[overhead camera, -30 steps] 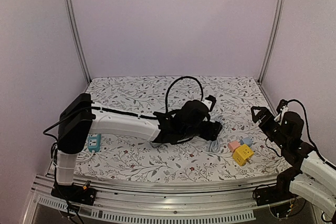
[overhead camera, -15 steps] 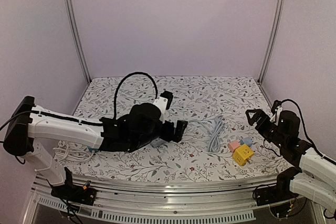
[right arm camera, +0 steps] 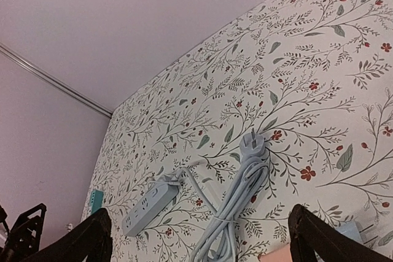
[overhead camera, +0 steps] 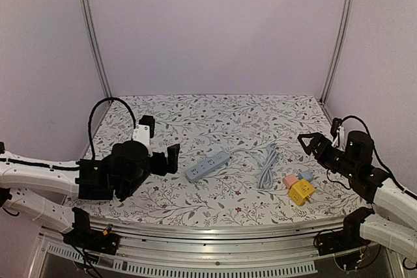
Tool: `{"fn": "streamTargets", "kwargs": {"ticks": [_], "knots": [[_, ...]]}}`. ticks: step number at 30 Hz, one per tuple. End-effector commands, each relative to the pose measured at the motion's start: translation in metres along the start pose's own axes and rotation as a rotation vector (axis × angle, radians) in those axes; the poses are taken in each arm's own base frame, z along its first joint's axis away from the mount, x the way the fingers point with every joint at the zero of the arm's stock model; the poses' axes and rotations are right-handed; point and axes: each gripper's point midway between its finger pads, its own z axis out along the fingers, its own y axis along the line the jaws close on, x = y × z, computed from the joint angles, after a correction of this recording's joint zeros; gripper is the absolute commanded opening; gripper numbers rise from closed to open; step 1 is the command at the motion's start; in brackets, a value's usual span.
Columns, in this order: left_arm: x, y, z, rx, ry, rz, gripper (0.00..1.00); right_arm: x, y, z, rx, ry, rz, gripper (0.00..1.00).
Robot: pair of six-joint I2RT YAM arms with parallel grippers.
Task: Insert the plug
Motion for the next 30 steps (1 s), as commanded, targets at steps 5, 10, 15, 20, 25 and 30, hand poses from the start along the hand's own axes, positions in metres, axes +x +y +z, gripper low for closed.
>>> {"fn": "streamTargets", "kwargs": {"ticks": [5,10,15,20,25,30], "knots": [[0.012,0.056,-0.008,-0.154,-0.01,-0.089,0.97,0.008,0.024,0.002,-0.002,0.147,-0.044,0.99],[0.011,0.054,-0.009,-0.127,-0.003,-0.122,0.96,0.013,0.02,0.006,0.095,0.187,-0.081,0.99],[0.02,0.051,-0.006,-0.123,0.04,-0.093,0.96,0.023,0.016,0.009,0.195,0.201,-0.131,0.99],[0.019,0.048,-0.006,-0.112,0.054,-0.092,0.95,0.027,0.008,0.012,0.278,0.211,-0.15,0.99],[0.019,0.047,-0.007,-0.099,0.057,-0.094,0.95,0.046,-0.012,0.025,0.432,0.281,-0.204,0.99],[0.018,0.047,-0.008,-0.088,0.059,-0.096,0.95,0.065,-0.037,0.042,0.578,0.394,-0.253,0.99]]}}
